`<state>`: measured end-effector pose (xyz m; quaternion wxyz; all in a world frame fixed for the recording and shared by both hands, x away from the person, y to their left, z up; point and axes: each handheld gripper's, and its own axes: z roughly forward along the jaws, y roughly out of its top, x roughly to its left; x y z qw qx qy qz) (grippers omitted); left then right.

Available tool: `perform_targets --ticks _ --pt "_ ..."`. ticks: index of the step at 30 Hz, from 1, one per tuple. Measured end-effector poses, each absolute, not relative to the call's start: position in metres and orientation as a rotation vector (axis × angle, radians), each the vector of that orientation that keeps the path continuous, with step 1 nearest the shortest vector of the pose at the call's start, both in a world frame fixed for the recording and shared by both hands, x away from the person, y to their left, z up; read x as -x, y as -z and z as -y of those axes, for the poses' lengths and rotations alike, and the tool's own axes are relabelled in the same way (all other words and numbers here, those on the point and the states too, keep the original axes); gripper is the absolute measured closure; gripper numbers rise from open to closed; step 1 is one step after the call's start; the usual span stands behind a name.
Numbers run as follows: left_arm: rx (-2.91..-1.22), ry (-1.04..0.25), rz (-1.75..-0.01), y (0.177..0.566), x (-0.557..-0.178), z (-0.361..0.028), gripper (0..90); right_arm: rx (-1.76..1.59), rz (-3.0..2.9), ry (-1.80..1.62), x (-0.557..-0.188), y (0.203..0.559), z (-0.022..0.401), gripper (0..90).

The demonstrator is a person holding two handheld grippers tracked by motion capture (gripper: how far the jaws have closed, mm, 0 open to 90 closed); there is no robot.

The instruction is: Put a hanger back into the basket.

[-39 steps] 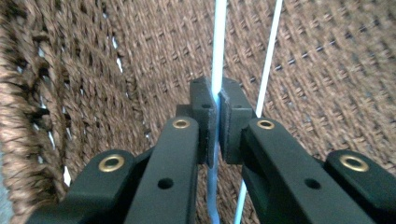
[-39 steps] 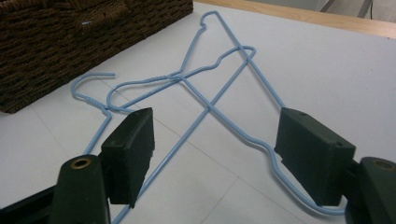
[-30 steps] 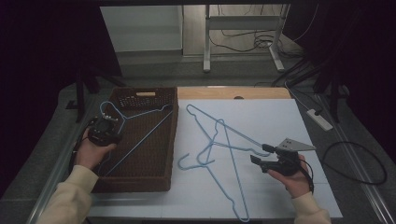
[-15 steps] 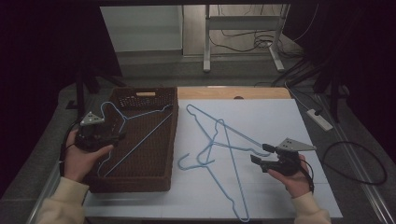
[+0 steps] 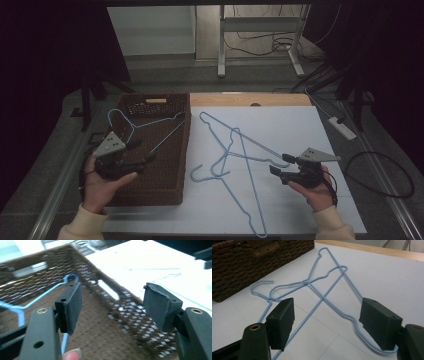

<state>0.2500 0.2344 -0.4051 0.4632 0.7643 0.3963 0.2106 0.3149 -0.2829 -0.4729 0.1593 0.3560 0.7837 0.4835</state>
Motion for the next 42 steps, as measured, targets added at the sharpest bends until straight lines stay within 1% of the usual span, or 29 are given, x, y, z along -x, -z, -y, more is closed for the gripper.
perform_targets --ticks 9,22,28,42 --pt "-1.879 -0.472 -0.901 0.414 -0.242 -0.210 32.1 -1.005 -2.245 -1.365 -0.314 0.473 0.284 28.3" --pt "-1.889 -0.434 -0.874 0.430 -0.234 -0.195 31.9 -0.999 -2.250 -1.353 -0.314 0.473 0.285 28.2" --pt "-1.893 -0.437 -0.868 0.432 -0.234 -0.194 31.8 -0.997 -2.250 -1.349 -0.314 0.473 0.284 28.2" --pt "-1.872 -0.465 -0.883 0.432 -0.232 -0.204 31.8 -0.977 -2.277 -1.332 -0.313 0.472 0.283 29.1"
